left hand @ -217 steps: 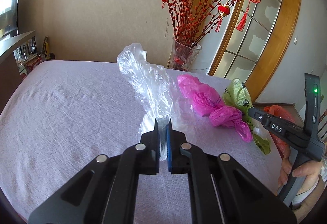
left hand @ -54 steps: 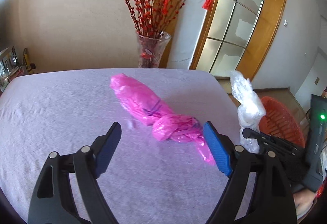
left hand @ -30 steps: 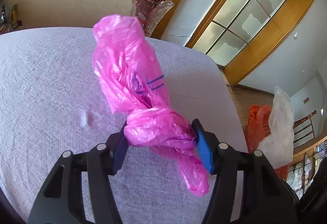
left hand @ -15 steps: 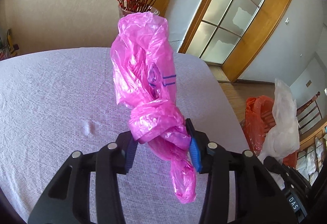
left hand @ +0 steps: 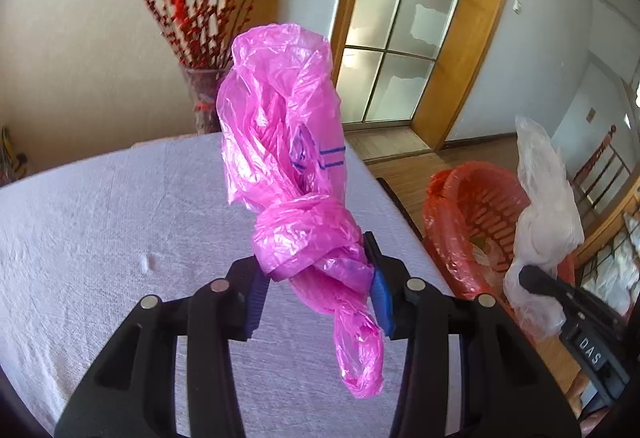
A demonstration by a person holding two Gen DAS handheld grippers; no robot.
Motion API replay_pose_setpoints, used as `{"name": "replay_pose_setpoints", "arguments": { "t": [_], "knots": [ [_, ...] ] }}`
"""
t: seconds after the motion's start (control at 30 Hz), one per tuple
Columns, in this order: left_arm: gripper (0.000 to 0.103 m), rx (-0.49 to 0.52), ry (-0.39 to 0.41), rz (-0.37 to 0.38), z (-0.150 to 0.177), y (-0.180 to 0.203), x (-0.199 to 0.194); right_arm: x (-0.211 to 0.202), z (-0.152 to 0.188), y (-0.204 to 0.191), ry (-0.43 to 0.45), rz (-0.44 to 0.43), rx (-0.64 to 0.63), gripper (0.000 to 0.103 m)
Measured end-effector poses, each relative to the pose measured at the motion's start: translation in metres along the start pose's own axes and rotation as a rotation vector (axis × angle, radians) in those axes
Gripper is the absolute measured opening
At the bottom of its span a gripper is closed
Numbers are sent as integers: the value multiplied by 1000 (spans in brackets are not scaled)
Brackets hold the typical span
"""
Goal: Collect trash
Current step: 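Carry the white and pink bags over the red basket and open both grippers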
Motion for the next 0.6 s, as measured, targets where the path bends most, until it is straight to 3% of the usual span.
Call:
{"name": "replay_pose_setpoints", "arguments": {
  "t": [0.6],
  "knots": [
    [44,205,56,115,10,98,-26,-48,-3,47,88,57,88,11]
  ]
}}
Point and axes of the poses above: each gripper's, at about its wrist camera, not at the fingertips, and x roughly the way its jaws point, y to its right, z to its underside, the point moved 10 cm from there along x, roughly the way its jaws point, and after that the axes turned 12 degrees about -z, right-handed, at the moved point
